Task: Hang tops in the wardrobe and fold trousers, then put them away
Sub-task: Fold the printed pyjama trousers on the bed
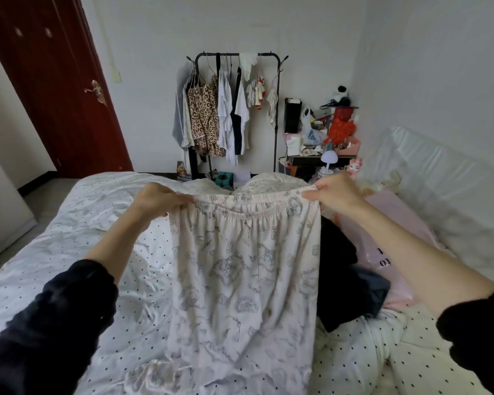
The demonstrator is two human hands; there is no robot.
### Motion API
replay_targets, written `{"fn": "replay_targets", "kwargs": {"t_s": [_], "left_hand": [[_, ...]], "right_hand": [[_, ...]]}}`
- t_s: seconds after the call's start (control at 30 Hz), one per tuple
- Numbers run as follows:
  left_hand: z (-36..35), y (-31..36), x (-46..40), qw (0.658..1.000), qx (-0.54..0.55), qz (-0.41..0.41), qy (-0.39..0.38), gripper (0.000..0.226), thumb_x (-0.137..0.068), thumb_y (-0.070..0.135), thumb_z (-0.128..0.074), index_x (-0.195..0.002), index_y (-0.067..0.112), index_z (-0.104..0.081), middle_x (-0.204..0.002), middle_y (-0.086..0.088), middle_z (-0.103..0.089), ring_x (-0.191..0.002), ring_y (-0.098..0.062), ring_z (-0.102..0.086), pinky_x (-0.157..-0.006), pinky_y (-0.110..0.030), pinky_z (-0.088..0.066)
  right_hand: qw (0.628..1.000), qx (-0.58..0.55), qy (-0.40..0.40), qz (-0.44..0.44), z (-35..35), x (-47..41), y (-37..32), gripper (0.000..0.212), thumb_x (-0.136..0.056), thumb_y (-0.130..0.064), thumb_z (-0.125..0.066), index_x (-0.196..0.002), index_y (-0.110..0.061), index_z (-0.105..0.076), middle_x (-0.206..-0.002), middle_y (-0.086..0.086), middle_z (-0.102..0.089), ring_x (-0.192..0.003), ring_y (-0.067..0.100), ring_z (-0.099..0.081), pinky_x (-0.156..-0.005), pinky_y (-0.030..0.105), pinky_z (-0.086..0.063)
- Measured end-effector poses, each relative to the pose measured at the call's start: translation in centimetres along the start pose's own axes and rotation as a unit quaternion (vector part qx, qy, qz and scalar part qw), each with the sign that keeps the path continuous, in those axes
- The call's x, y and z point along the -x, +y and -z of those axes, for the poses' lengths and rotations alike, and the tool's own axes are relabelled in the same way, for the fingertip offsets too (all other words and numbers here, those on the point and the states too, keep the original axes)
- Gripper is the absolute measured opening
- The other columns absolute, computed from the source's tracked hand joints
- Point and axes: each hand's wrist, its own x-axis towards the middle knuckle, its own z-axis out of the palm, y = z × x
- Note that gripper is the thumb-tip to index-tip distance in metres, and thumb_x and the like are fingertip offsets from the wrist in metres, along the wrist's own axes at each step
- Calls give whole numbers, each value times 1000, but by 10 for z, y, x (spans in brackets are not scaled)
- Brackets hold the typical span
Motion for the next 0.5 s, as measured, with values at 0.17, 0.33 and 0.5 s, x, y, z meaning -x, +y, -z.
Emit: {"fn": "replay_targets", "kwargs": {"t_s": [0.17,0.33,0.5], "left_hand": [[-42,8,35,982,11,119,-149,16,-82,11,-70,-71,0,-64,-44,-1,-46,-36,-11,-39,-37,-18,-36],[-84,12,57,968,101,121,-194,28,-82,14,-71,-60,10,-53,-42,1,-43,-35,-9,-43,-44,-17,-44],[-80,18,59,971,137,103,-165,17,-79,28,-75,-81,13,-68,-69,0,-66,-62,-7,-62,-62,-22,-42]], "right_hand": [[989,-70,-85,-98,-51,27,-17,24,-81,-17,-71,-63,-10,-56,-61,4,-61,-49,11,-61,-48,18,-41],[946,-245,-173,-124,-93,51,-25,16,-79,-21,-75,-86,-9,-66,-79,9,-69,-63,14,-68,-66,19,-50],[920,-298,-243,-81,-85,58,-27,23,-86,-19,-66,-109,-16,-68,-101,-2,-69,-102,14,-62,-92,34,-43]]}}
